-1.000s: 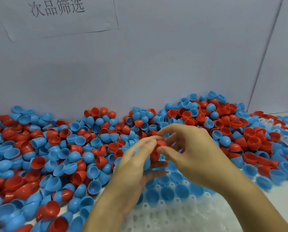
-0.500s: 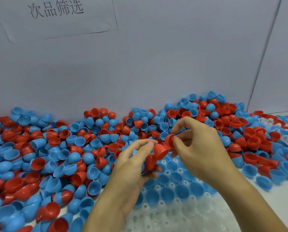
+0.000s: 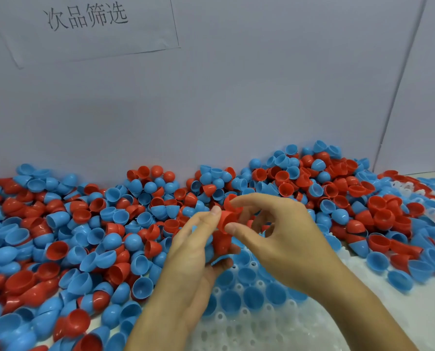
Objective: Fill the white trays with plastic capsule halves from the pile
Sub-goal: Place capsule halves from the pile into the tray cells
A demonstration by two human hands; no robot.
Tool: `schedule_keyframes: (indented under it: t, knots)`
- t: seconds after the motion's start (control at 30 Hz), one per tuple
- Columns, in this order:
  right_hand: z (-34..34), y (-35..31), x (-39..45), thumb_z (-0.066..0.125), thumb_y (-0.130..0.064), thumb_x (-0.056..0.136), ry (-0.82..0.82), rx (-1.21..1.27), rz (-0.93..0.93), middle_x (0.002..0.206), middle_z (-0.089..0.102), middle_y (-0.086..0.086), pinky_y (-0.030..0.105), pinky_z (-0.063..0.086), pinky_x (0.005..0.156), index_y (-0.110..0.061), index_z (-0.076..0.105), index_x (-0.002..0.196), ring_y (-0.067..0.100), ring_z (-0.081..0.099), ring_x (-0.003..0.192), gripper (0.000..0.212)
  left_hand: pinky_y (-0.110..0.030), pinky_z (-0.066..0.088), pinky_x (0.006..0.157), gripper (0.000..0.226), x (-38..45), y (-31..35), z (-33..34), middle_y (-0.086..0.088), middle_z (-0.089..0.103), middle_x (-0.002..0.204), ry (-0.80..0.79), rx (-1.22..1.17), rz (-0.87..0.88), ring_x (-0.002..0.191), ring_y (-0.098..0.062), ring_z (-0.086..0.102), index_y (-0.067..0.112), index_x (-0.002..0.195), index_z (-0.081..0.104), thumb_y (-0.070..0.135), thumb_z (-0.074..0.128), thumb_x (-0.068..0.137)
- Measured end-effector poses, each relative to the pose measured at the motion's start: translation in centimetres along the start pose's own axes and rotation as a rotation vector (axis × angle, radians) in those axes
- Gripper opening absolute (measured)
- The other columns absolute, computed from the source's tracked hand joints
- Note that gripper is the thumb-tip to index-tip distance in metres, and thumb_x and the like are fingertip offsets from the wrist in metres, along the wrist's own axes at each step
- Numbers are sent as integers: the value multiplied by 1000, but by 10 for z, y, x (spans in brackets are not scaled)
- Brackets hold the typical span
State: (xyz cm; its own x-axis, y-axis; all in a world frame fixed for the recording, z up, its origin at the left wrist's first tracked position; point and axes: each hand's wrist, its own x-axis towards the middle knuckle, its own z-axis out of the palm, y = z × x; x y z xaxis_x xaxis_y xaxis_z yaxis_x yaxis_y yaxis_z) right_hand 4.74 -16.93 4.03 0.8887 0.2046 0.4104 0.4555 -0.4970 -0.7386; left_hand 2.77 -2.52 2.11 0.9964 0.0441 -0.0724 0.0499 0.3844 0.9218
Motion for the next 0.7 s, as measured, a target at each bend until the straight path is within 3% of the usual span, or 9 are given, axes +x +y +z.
schedule_keyframes:
  t: [0.2,0.3,0.4,0.5,0.63,0.7]
  knots:
    - [-5,3,2,80,-32,80,-38,38,62,84,69,-14,14,50,69,-29,74,111,4,65,76,32,-34,51,70,37,0,0,-2,-7,73,88,-83,43,-26,68,-17,67,18,95,76,49,70,75]
    - [-14,3,3,78,-23,84,-106,109,71,82,73,-11,22,56,74,-27,77,104,4,69,76,21,-31,53,65,39,-1,-1,-2,-8,73,89,-138,87,-55,68,-17,66,17,94,75,51,70,74]
    - [-14,2,2,72,-10,87,-70,60,-5,70,71,-7,19,54,61,-23,78,87,9,65,62,14,-28,54,59,34,-3,-2,0,-9,73,87,-203,122,-95,67,-19,65,21,89,74,51,70,73]
    - [-21,3,3,72,-10,87,-22,3,11,67,70,-8,19,52,55,-24,77,81,13,63,58,16,-28,54,58,32,-3,-3,3,-9,73,85,-174,130,-98,66,-19,65,24,91,76,50,67,75]
    - [-56,13,4,75,-17,86,-20,-204,106,66,65,-31,2,43,56,-34,72,78,-12,61,64,19,-28,53,59,22,0,-4,2,-11,74,87,-56,160,-69,64,-19,65,27,97,76,42,63,86]
    - [-76,21,2,76,-23,85,-106,-376,201,64,65,-28,1,41,54,-39,68,73,-16,58,65,21,-30,53,59,18,1,-5,1,-12,75,87,-11,163,-59,64,-19,65,27,103,74,37,62,93]
